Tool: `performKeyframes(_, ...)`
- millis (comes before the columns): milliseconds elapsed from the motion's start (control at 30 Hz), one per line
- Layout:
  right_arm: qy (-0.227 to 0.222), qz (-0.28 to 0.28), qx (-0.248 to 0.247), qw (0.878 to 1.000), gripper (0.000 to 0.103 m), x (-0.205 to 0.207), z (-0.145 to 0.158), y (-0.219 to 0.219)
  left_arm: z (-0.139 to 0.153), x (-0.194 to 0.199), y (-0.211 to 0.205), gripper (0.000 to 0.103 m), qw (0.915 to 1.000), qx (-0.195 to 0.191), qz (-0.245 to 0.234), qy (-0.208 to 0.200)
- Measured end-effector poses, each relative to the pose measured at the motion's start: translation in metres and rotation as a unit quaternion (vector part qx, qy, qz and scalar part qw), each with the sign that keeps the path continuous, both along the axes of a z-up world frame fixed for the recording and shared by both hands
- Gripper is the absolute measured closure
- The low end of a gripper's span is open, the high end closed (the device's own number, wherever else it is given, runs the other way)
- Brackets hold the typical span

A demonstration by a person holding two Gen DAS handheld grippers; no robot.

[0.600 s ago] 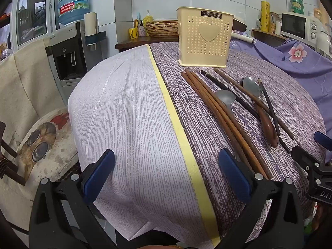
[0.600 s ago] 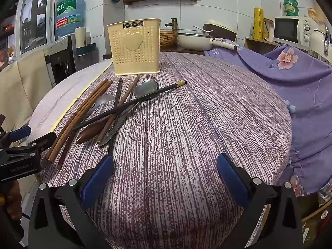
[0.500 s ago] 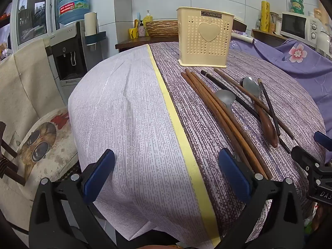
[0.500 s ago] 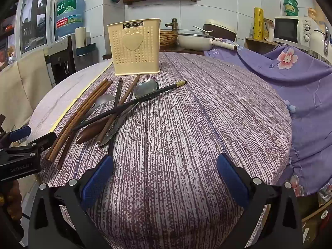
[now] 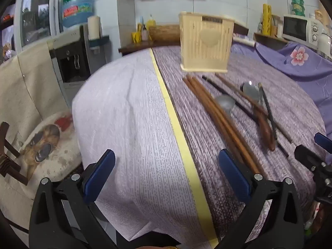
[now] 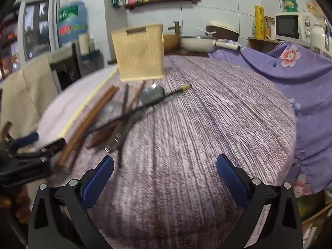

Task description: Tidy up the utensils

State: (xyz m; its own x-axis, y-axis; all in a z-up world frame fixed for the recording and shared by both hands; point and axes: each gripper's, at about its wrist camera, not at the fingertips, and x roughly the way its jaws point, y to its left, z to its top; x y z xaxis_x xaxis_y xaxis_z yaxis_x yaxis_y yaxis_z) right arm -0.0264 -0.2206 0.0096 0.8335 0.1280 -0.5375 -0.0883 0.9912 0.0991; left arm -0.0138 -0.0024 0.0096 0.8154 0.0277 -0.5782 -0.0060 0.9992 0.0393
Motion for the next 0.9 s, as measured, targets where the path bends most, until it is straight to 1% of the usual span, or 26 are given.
performKeyframes(67, -0.05, -0.002, 0.001, 0.999, 0.006, -0.012, 0.017, -0.001, 0.015, -0.009, 0.0, 0.005, 0.9992, -0.006, 0.004, -0.038)
performKeyframes(100, -0.073, -0.003, -0.005, 0.997, 0.006, -0.017, 0.027, 0.0, 0.024, -0.016, 0.001, 0.005, 0.9981, -0.008, 0.006, -0.06)
performKeyframes(167, -0.115, -0.005, -0.023, 0.993, 0.006, -0.027, 0.046, 0.001, 0.041, -0.026, 0.0, 0.005, 0.9957, -0.006, 0.009, -0.092)
performKeyframes(267, -0.157, 0.0, -0.031, 0.987, 0.006, -0.039, 0.069, 0.002, 0.061, -0.037, 0.001, 0.005, 0.9928, -0.015, 0.01, -0.118)
performKeyframes(367, -0.171, 0.01, -0.019, 0.985, 0.006, -0.046, 0.084, 0.002, 0.076, -0.045, 0.003, 0.005, 0.9907, -0.037, 0.002, -0.131)
performKeyframes(533, -0.183, 0.016, -0.016, 0.983, 0.006, -0.052, 0.098, 0.003, 0.091, -0.055, 0.002, 0.005, 0.9883, -0.038, -0.001, -0.148)
performKeyframes(733, -0.182, 0.014, -0.025, 0.983, 0.006, -0.054, 0.094, 0.005, 0.096, -0.059, 0.002, 0.005, 0.9875, -0.038, 0.0, -0.153)
performKeyframes(900, -0.183, 0.011, -0.021, 0.983, 0.006, -0.056, 0.091, 0.005, 0.095, -0.06, 0.001, 0.005, 0.9872, -0.037, 0.002, -0.155)
